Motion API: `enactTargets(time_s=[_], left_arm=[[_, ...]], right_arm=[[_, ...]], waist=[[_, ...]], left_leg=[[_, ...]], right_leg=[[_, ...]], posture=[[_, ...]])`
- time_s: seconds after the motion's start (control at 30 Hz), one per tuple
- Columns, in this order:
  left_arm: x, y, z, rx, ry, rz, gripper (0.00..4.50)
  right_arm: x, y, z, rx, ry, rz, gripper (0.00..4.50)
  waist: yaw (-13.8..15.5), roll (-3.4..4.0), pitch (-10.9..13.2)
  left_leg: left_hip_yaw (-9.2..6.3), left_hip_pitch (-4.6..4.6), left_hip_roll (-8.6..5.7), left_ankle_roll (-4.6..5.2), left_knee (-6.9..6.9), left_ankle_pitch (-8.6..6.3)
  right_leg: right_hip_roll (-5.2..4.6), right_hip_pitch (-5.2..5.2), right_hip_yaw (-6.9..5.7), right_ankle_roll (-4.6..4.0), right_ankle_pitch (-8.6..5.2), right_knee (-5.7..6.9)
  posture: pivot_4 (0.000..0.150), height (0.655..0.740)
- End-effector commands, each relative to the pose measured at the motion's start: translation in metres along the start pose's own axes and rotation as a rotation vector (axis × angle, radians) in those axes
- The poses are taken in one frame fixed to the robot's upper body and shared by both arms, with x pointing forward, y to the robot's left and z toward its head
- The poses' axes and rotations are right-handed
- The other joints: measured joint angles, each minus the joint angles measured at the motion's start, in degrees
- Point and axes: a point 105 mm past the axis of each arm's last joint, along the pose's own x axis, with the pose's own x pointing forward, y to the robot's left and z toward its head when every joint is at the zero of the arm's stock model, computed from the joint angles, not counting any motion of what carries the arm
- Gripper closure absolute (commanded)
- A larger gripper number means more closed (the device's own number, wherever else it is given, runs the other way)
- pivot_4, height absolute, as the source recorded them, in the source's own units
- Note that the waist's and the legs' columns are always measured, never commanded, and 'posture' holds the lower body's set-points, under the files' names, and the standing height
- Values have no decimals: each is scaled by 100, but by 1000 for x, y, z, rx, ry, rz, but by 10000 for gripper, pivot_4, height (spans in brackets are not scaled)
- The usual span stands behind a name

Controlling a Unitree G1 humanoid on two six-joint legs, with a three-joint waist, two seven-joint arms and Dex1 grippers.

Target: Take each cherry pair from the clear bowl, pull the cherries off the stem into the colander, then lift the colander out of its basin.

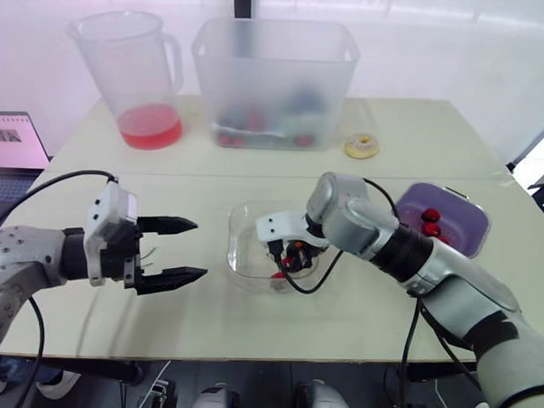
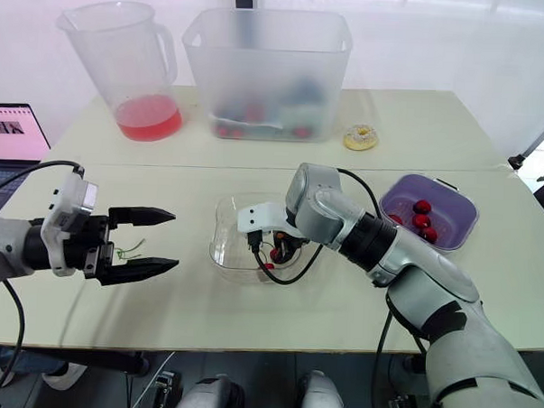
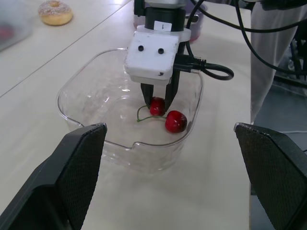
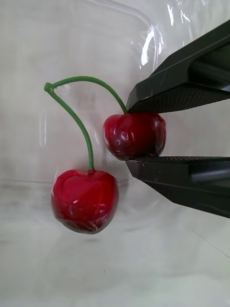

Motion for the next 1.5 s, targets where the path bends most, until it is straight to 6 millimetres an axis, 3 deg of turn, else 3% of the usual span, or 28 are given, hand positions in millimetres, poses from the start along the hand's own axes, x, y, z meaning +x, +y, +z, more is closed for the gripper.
enactTargets(time_s=[0.03, 0.23, 0.37, 0.47, 0.53, 0.63, 0.7, 0.83, 1.1, 1.3, 1.5], left_arm=[[0, 1, 4, 10, -22, 3, 0], [-2, 8, 12, -39, -88, 25, 0], [-3, 19, 22, -86, -161, 60, 0], [-7, 35, 44, -115, -312, 110, 0], [-9, 51, 59, -157, -393, 157, 0], [-6, 64, 75, -190, -443, 170, 0], [-4, 70, 96, -237, -545, 138, 0], [15, 70, 113, -253, -569, 62, 0], [46, 66, 118, -190, -527, 11, 0], [73, 61, 126, -114, -560, 11, 0], [81, 59, 126, -50, -588, 46, 0]], right_arm=[[-28, -6, 13, -91, -46, -72, 32626], [-90, -18, 26, -134, -242, -217, 32626], [-143, -20, 37, -161, -508, -323, 32626], [-181, -24, 29, -278, -587, -557, 32626], [-195, -33, 24, -346, -559, -752, 32626], [-197, -36, 22, -392, -546, -885, 32626], [-189, -40, 20, -462, -505, -1017, 32626], [-180, -38, 33, -585, -510, -1213, 32626], [-154, -25, 40, -492, -560, -1192, 32626], [-152, -23, 42, -396, -590, -1172, 32626], [-155, -23, 41, -321, -621, -1158, 32626]], waist=[[0, 0, 0], [7, 0, 0], [22, -1, -1], [39, -4, -2], [35, -7, -4], [16, -15, -8], [7, -16, -7], [-5, -16, -7], [28, -15, -6], [28, -16, -6], [8, -16, -6]], left_leg=[[0, 0, 0, 0, 0, 0], [-2, 0, 0, 0, 1, 0], [-3, 0, 0, 0, 1, 0], [-4, 2, -1, 0, 4, 0], [-5, 2, -1, 0, 6, 0], [-4, 8, -4, 0, 7, 0], [3, 15, -2, 0, 2, 0], [5, 14, -1, -1, 5, 1], [2, 14, 0, -3, 11, 2], [-5, 14, -4, -2, 19, 2], [-2, 15, -1, -2, 12, 2]], right_leg=[[0, 0, 0, 0, 0, 0], [0, 0, -1, 0, 0, 1], [-1, 4, -2, 0, 0, -2], [-2, 7, -3, 0, 0, 1], [-3, 11, -5, 0, 0, 0], [-4, 16, -5, 1, 0, 2], [-4, 18, -3, 1, 0, 3], [-4, 16, -3, 1, 0, 14], [0, 19, -3, 1, 0, 10], [0, 29, -5, 1, 0, 5], [3, 25, -5, 1, 0, 6]], posture=[[1500, 6886], [1500, 6886], [1500, 6886], [1500, 6886], [1500, 6886], [1500, 6886], [1500, 6886], [1500, 6886], [1500, 6886], [1500, 6886], [1500, 6886]])
